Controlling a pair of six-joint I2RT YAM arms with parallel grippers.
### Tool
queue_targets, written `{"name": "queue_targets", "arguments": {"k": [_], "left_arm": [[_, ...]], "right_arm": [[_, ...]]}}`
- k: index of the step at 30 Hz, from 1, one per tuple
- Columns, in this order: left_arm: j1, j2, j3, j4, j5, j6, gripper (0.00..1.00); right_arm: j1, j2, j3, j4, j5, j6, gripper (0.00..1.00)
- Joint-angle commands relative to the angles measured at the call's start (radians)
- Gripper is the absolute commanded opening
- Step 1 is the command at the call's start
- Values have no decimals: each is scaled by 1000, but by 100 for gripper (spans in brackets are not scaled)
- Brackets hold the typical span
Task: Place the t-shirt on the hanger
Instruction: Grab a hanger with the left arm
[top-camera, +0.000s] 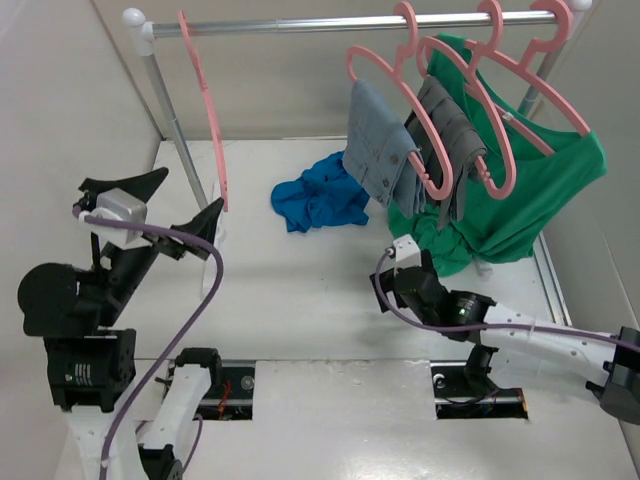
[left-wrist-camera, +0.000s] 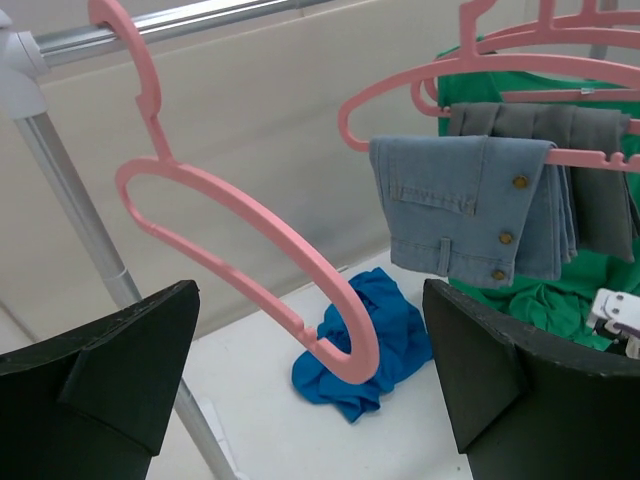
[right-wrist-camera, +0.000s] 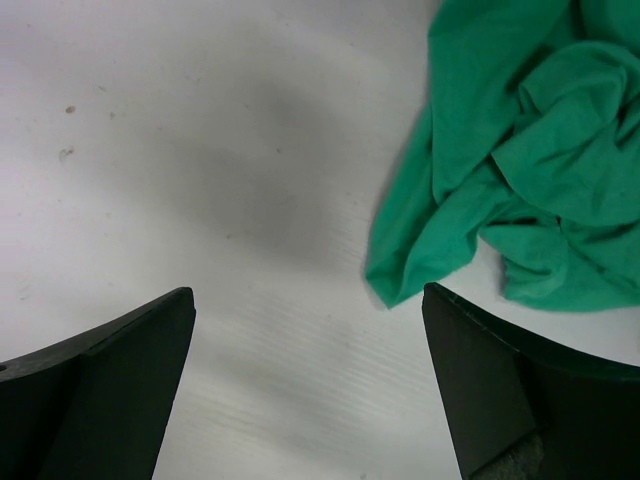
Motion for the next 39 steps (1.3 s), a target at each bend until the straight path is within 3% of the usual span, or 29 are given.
{"name": "queue_targets", "arguments": {"k": [1,6,11,16,20,32,36,37,39], "left_arm": [[5,8,9,123,-22,-40,91],[5,95,37,123,47,-55,91],[14,244,161,114,108,-86,91],[14,365,291,79,108,-86,91],[14,456,369,-32,52,-63,100],[14,497,389,-122,-180,139,100],[14,454,389,-149,-233,230,87],[14,454,389,-149,-244,244,78],[14,428,365,-173,-244,280,70]], "right_arm": [[-2,79,99,89,-29,-61,100],[-2,281,243,64,-17,-86,100],[-2,491,409,3,-53,-99,100],[-12,561,461,-8,-73,-71,100],[-12,591,501,-19,-73,-62,100],[-21,685,617,-68,-83,-80,100],[-21,685,627,-68,-83,-89,100],[-21,685,627,-68,-83,-89,100],[-21,685,627,-68,-83,-100,100]]}}
